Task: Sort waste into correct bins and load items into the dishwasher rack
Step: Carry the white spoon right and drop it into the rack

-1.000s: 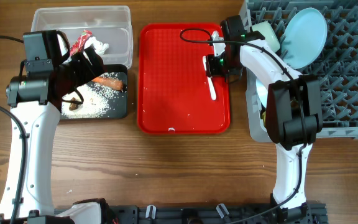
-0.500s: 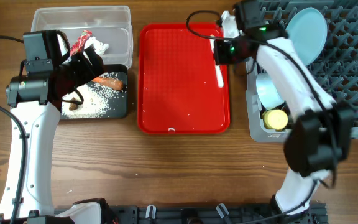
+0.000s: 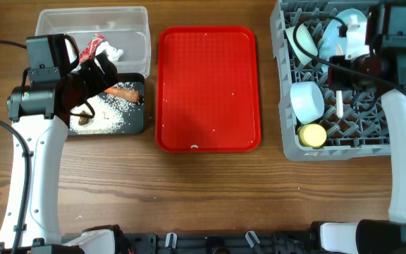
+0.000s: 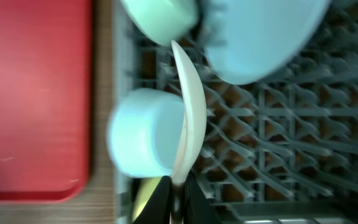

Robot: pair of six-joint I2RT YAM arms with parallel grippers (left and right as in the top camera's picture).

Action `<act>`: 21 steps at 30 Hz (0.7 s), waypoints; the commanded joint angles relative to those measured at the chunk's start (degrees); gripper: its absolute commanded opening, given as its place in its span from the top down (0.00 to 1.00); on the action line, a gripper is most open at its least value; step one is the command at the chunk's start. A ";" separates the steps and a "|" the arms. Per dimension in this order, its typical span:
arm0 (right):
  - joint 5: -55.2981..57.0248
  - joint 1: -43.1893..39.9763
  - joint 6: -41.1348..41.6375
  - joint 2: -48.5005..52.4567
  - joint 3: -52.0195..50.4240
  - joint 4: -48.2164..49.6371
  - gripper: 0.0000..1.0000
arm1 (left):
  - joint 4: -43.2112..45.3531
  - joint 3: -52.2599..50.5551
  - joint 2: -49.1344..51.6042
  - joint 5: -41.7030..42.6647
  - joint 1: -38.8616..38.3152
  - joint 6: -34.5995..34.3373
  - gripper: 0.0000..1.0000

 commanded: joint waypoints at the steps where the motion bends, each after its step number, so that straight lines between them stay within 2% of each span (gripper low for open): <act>1: 12.83 -0.31 -0.98 0.61 -7.93 2.56 0.96 | 0.13 1.01 -0.61 -0.52 0.20 0.31 0.00; 6: 21.22 -1.66 -3.17 0.70 -14.73 9.18 0.96 | 0.13 1.01 -0.61 -0.52 0.20 0.31 0.00; 14: 10.25 -4.63 -13.03 0.76 -18.51 17.49 0.96 | 0.13 1.01 -0.61 -0.52 0.20 0.33 0.00; 21: 9.05 -4.63 -14.60 1.90 -21.24 21.79 0.96 | 0.13 1.01 -0.61 -0.52 0.20 0.31 0.00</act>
